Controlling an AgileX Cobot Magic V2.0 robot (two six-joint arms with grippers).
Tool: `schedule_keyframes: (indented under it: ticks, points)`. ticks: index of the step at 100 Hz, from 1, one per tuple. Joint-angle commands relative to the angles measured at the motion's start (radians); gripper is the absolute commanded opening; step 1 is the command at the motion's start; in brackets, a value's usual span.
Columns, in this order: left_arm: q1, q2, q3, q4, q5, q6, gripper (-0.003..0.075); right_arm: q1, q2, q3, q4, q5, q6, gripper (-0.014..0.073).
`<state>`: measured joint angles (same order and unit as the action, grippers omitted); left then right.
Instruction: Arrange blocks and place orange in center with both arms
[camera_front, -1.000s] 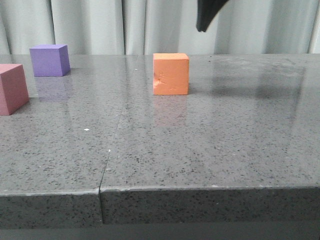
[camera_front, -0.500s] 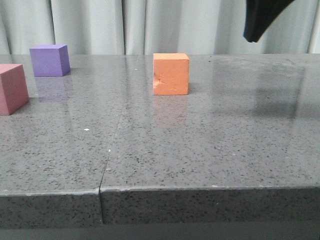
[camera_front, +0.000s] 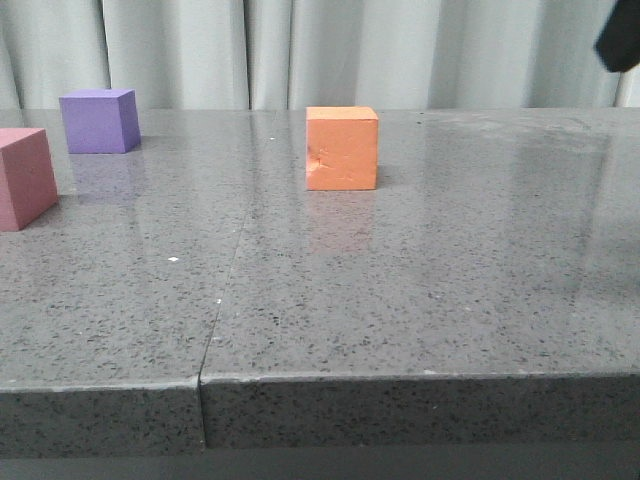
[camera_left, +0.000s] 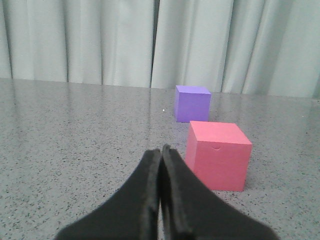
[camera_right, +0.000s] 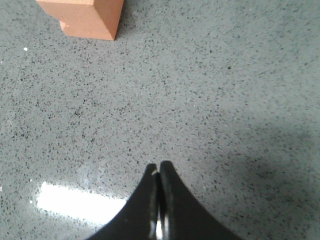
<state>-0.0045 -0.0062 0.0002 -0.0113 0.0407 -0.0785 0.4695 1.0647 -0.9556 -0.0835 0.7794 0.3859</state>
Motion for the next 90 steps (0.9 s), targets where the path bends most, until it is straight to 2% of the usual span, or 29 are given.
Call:
schedule_keyframes:
  ticks: [1, 37, 66, 90]
  points:
    - [0.002, -0.028, 0.04, -0.007, -0.084, 0.002, -0.002, -0.001, -0.097, 0.04, -0.03, -0.11, -0.005, -0.0062]
    - [0.002, -0.028, 0.04, -0.007, -0.093, 0.002, -0.002, -0.001, -0.441, 0.336, -0.055, -0.342, -0.005, -0.0062]
    - [0.002, -0.028, 0.04, -0.014, -0.093, 0.0, -0.002, -0.001, -0.646, 0.497, -0.087, -0.368, -0.005, -0.0068]
    - [0.002, -0.027, 0.002, -0.021, -0.072, 0.0, -0.002, -0.001, -0.726, 0.54, -0.097, -0.373, -0.005, -0.0068]
